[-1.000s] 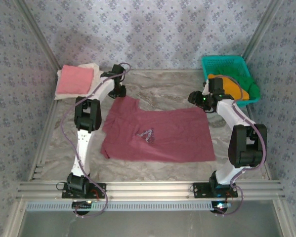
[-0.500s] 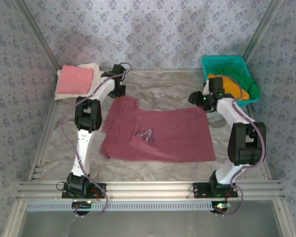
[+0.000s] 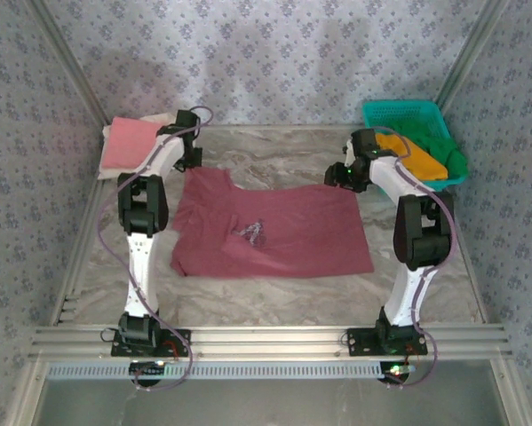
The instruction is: Fold and stack the t-shirts
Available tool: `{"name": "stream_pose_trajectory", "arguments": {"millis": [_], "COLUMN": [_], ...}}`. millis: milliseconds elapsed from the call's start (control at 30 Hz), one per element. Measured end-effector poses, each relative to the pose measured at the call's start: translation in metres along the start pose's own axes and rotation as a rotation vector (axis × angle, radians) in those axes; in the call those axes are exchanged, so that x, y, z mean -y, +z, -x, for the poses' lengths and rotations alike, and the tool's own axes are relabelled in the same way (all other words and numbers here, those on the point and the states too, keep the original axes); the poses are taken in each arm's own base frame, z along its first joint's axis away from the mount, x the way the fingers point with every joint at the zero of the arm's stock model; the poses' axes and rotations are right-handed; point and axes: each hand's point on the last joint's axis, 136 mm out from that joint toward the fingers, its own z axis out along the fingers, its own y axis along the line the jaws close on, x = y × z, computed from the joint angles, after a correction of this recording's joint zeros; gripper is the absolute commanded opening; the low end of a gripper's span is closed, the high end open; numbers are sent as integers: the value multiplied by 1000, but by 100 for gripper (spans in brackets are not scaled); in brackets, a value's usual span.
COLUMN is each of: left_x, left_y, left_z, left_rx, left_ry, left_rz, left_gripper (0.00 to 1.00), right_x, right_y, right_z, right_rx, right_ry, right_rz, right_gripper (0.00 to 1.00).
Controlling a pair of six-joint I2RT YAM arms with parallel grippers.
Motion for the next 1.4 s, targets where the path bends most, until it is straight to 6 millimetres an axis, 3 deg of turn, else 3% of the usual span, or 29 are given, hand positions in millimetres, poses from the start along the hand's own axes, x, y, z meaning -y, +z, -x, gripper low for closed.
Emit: {"name": "stream_pose_trajectory", "arguments": {"millis": [233,367,733,833,1067,1167,1400], "left_x": [-13,-10,6,9,9,10,10], "left_y": [-7,-17,-20,-20,-21,-23,-37], "left_z": [15,29,29,29,30,31,48], "left_rx": [35,74,79,79,81,86,131], "left_ry": [-11,-14,6,8,4,0,-7], "left_rz": [-14,-36,-68,-74,-77,-78,-88], "left_gripper": [0,0,0,0,0,0,0], "right_x": [7,19,30,31,29,29,29], "right_y": [23,39,72,84,85,85,79], "right_z": [29,33,54,57,53,51,53], "right_rx": [0,-18,-46,-54,-74,-82,-78], "right_ry": [10,24,45,48,82,96,102], "right_rz": [-26,-63,-81,-77,-78,-80,-81], "right_gripper": [59,59,55,47,6,0,0]}}
